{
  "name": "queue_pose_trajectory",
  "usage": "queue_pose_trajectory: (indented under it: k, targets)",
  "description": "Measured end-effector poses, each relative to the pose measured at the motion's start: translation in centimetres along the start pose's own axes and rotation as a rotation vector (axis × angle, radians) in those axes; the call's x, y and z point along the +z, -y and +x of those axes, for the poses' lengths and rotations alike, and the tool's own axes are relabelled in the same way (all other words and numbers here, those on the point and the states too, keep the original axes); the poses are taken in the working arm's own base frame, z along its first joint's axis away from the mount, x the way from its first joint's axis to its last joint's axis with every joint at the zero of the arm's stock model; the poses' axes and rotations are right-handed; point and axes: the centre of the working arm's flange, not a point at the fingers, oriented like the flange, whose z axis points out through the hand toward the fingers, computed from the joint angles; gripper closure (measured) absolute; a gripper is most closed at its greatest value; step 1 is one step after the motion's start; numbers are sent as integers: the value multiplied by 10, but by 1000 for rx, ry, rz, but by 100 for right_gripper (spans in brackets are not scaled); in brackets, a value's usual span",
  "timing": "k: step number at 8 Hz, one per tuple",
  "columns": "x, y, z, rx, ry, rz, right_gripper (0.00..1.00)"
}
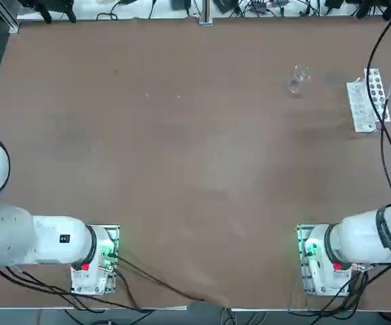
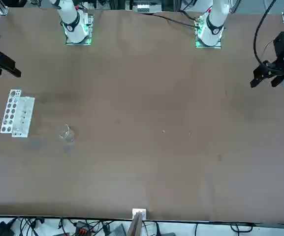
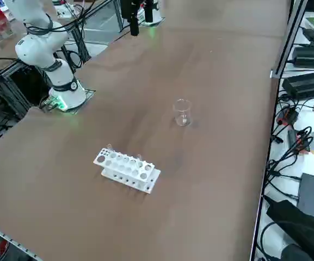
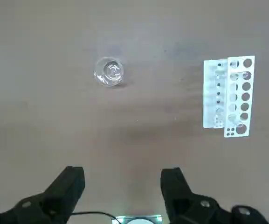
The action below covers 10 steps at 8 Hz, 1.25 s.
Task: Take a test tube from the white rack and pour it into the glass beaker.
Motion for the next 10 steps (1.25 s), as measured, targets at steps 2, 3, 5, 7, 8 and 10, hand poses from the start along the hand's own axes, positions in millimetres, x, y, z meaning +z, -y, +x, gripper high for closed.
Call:
queue_pose_trajectory:
  k: [2,3,5,7,8,10]
  targets:
    - [0,0,0,0,1,0,0]
    - [0,0,0,0,1,0,0]
    - [2,0,-3,1,25,-1,0]
    - [10,-7,-15,12,131,-18,0]
    - [15,-17,-25,31,213,-59,0]
    - [24,-31,-41,83,349,-119,0]
